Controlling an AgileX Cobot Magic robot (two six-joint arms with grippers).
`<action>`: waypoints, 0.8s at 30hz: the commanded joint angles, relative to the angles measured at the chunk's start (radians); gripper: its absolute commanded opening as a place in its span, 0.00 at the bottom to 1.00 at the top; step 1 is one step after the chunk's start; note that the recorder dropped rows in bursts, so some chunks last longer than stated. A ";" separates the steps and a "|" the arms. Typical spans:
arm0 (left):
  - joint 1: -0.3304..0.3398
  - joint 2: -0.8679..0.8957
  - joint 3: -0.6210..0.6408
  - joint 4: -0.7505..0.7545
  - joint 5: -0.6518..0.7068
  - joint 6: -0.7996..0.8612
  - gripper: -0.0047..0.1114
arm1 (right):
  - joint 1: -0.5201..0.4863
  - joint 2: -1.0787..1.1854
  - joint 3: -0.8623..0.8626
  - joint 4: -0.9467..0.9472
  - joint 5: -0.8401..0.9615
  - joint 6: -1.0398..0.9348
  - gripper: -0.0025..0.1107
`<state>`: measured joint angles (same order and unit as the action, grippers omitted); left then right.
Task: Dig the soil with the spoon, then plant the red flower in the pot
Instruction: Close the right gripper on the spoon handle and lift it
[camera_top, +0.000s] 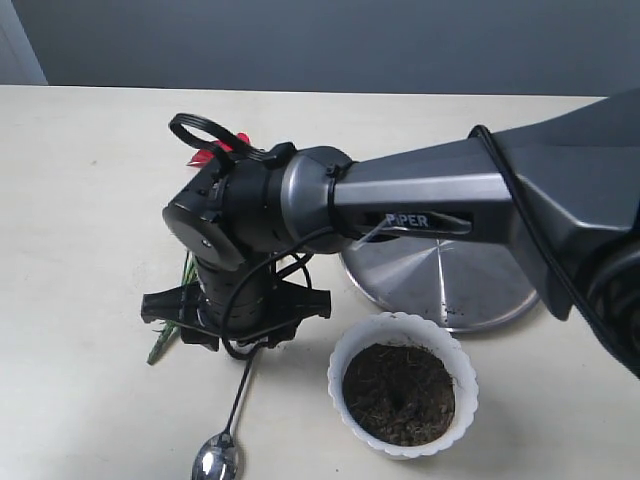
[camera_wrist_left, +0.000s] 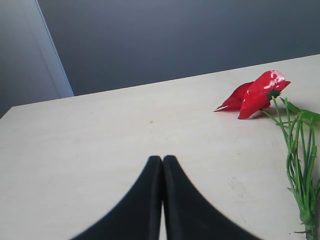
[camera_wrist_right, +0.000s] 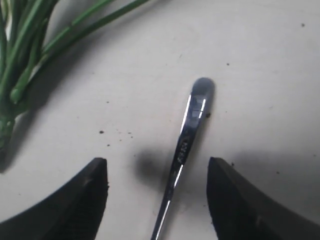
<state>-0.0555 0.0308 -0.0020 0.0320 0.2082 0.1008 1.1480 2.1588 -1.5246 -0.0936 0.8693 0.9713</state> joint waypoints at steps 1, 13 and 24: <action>0.003 -0.007 0.002 -0.001 -0.006 -0.002 0.04 | -0.006 0.000 0.008 -0.002 -0.005 0.025 0.52; 0.003 -0.007 0.002 -0.001 -0.006 -0.002 0.04 | -0.019 0.000 0.054 0.028 -0.054 0.058 0.52; 0.003 -0.007 0.002 -0.001 -0.006 -0.002 0.04 | -0.019 0.000 0.054 0.005 -0.065 0.077 0.52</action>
<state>-0.0555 0.0308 -0.0020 0.0320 0.2082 0.1008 1.1339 2.1604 -1.4745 -0.0723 0.8079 1.0449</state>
